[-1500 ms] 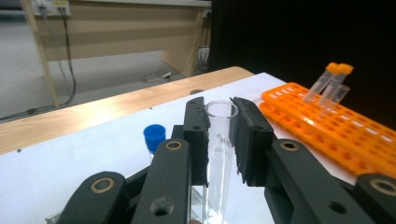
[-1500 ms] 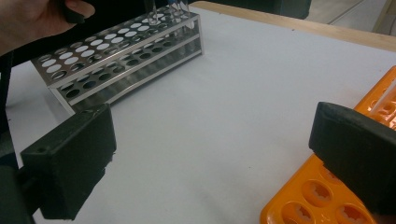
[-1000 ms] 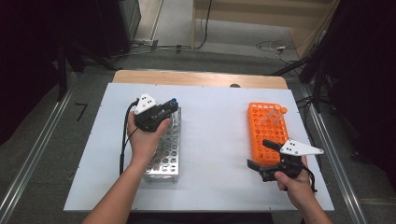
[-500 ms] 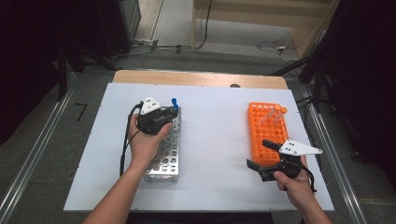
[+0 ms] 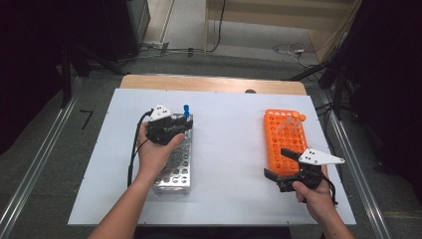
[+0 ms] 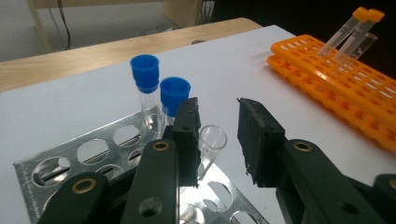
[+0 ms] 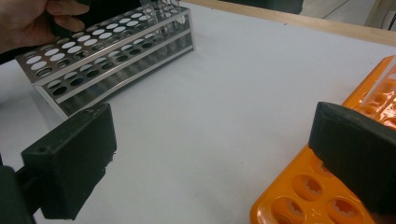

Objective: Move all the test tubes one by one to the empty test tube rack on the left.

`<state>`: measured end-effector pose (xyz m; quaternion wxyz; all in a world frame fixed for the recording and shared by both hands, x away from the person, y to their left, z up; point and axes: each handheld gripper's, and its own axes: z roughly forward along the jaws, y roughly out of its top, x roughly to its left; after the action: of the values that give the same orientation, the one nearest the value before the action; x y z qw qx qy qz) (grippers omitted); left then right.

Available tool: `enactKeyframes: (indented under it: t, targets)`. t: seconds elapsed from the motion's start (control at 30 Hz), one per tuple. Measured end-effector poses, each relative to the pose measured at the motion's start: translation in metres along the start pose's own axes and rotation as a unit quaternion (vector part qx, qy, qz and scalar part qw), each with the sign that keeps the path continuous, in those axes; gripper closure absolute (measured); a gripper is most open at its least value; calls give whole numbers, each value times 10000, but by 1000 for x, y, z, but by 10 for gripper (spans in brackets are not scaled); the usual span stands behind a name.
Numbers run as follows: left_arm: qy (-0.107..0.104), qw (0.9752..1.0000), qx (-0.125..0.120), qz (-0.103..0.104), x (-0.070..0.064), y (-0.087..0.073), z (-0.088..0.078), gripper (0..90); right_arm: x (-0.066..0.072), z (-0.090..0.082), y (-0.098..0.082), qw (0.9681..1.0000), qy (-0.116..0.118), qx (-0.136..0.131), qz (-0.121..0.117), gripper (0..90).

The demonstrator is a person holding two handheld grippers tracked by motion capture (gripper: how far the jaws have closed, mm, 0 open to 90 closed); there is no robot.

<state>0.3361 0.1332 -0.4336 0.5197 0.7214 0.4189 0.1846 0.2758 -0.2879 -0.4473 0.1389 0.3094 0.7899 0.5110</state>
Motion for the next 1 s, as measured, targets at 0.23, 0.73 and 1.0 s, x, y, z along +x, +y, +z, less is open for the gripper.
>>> enactKeyframes:
  t: [0.23,0.73,1.0]
  targets:
    - [-279,9993,-247,-49,-7,1,-11,368,-3,0,2,10000,-27,-20,28,0]
    - [-794,9953,-546,-44,-25,-16,-46,0,-16,5,8,9994,-301,-3,164,0]
    - [-813,9949,-600,-43,-30,-23,-59,0,-31,10,10,9983,-507,36,282,0]
